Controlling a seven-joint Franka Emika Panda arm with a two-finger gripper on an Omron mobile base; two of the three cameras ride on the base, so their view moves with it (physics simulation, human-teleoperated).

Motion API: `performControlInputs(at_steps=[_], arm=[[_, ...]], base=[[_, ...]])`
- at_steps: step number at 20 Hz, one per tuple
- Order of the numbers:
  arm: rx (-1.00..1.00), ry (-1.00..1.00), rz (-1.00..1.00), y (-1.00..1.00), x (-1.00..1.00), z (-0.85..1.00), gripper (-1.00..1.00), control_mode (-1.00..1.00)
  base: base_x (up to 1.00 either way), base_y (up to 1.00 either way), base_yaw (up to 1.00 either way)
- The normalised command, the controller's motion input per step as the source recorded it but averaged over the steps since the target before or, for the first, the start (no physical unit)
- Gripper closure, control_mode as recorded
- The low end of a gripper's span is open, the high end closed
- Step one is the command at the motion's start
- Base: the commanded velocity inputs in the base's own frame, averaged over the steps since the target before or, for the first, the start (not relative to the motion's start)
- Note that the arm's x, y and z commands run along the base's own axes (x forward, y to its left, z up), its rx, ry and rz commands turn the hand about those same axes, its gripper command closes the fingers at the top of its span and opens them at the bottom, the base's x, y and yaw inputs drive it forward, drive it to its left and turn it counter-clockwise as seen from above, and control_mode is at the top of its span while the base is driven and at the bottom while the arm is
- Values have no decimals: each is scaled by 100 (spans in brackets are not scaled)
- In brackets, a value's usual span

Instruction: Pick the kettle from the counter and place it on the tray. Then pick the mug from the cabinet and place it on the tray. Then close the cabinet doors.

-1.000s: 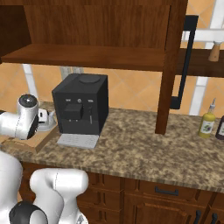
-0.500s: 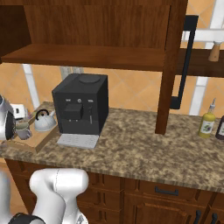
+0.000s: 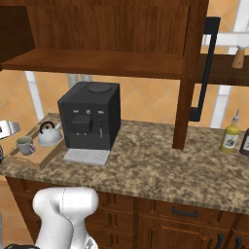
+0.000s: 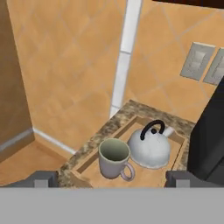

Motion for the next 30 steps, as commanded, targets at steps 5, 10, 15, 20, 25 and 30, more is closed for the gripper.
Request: performControlInputs(at_steps=[5, 10, 15, 20, 25, 30], arm=[[-4, -11, -1, 19, -15, 0, 100, -100], [-6, -31, -8, 22, -21, 1, 100, -100], [-25, -39, -31, 48, -15, 27, 100, -100], [-39, -31, -38, 66, -13, 37, 100, -100], [-44, -31, -31, 80, 0, 19, 100, -100], [-37, -41, -27, 76, 0, 1, 100, -100]], base=[[0, 0, 0], [0, 0, 0], [0, 0, 0], [0, 0, 0], [0, 0, 0], [0, 0, 0]])
